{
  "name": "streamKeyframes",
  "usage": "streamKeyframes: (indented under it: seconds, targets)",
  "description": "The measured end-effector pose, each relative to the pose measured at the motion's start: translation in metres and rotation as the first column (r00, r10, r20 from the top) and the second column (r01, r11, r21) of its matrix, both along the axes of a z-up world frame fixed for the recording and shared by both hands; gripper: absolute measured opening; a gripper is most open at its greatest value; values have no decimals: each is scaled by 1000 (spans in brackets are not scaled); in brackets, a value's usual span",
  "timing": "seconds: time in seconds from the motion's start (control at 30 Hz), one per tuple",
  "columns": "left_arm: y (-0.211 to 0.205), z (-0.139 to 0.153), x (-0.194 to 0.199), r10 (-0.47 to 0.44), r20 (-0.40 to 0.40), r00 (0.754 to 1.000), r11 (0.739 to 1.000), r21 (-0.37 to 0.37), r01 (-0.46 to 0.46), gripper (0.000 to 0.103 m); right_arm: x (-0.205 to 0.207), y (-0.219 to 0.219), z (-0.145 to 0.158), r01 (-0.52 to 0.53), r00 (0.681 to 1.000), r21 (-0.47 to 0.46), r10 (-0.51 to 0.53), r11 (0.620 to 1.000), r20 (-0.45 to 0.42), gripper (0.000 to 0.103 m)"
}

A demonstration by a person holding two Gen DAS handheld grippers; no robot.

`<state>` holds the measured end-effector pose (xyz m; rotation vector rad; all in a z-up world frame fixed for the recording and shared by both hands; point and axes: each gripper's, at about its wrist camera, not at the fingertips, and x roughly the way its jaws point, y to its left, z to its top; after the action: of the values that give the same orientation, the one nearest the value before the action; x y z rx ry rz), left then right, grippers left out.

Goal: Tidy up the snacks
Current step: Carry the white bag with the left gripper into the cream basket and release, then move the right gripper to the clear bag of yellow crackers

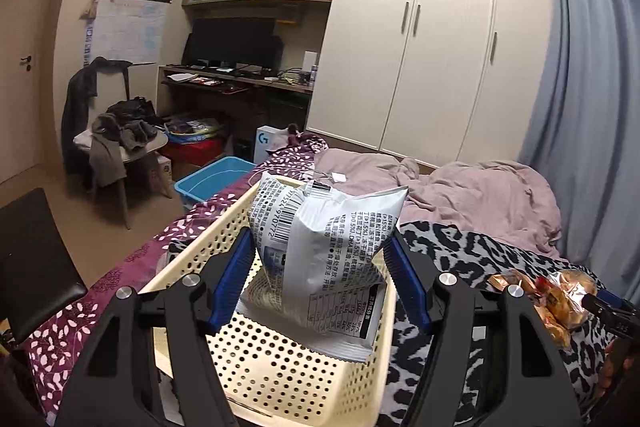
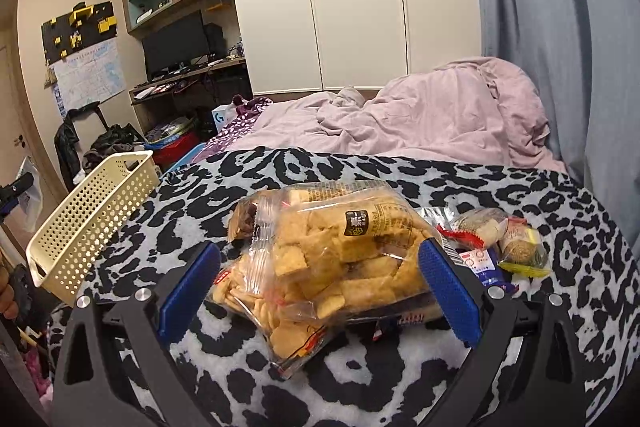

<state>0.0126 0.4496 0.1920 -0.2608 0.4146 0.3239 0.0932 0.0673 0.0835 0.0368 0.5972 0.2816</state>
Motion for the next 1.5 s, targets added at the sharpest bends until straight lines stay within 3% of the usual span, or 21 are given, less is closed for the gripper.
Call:
streamKeyframes:
  seconds: [0.47, 0.77, 1.03, 1.07, 1.17, 1.5]
  targets:
    - [2, -19, 12, 20, -50, 999, 1000, 1, -20, 68, 13, 13, -2, 7, 1000, -168, -4, 986, 20, 98]
    - [2, -27, 20, 27, -77, 997, 1000, 0, -27, 68, 22, 28, -5, -40, 999, -305, 47, 951, 16, 98]
    - [3, -33, 21, 24, -87, 996, 1000, 1, -24, 68, 32, 26, -7, -53, 999, -324, 53, 944, -11, 98]
    - [3, -34, 23, 25, -97, 995, 1000, 4, -24, 69, 34, 23, -7, -55, 998, -313, 52, 948, -18, 98]
    - [5, -38, 25, 52, -111, 993, 999, 9, -51, 94, 37, 16, -6, -60, 998, -273, 53, 960, -32, 98]
    - [-3, -33, 22, 45, -92, 995, 999, 11, -44, 99, 33, 11, -7, -71, 997, -253, 67, 965, -27, 98]
